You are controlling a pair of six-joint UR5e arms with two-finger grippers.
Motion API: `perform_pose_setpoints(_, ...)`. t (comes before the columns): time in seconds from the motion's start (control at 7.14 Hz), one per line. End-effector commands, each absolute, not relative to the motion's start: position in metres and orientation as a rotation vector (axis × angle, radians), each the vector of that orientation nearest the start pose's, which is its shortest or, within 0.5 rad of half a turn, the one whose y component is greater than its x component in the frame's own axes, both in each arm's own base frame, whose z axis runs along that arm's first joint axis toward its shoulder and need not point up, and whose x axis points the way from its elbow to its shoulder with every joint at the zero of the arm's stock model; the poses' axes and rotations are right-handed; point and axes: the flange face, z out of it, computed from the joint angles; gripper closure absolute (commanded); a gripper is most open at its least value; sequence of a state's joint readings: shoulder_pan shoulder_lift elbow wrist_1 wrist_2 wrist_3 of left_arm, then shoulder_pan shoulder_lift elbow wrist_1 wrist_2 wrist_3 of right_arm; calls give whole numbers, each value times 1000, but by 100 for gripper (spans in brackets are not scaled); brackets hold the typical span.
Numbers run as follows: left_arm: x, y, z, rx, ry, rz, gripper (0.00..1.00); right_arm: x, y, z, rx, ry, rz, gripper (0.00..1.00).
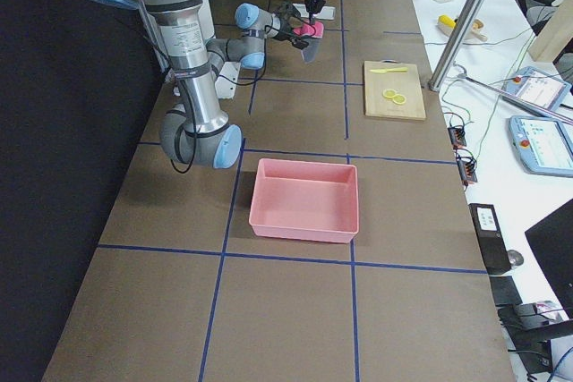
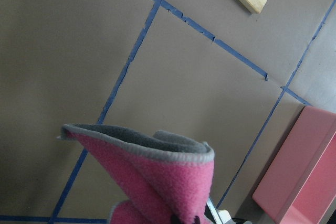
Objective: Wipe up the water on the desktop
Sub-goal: 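Open the left gripper and withdraw it while the right gripper holds the cloth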
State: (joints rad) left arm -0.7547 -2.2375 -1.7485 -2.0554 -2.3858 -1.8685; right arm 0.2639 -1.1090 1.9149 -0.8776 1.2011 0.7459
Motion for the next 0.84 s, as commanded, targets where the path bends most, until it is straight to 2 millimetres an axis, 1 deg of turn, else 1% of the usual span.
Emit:
perform_pose_setpoints(0.0, 406, -467, 125, -379, 1357, -332, 98, -497, -310, 167, 1019, -1113, -170, 21)
perform_pose_setpoints(0.14, 406, -467, 125, -379, 1357, -332, 98, -496, -310, 166, 1017, -1120, -162, 34)
perform_pose_setpoints(0.28, 406, -467, 125, -379, 1357, -332, 98, -497, -309, 166, 1015, -1122, -162, 67)
perform_pose_setpoints(0.42, 406, -467, 126, -380, 1356, -333, 98, -498, -307, 166, 1012, -1124, -163, 95)
perform_pose_setpoints(0.56, 406, -467, 126, -380, 1356, -333, 98, -497, -307, 165, 1015, -1130, -161, 100)
perform_pose_setpoints(0.7, 407, -467, 125, -381, 1356, -332, 98, -497, -307, 165, 1013, -1131, -159, 100)
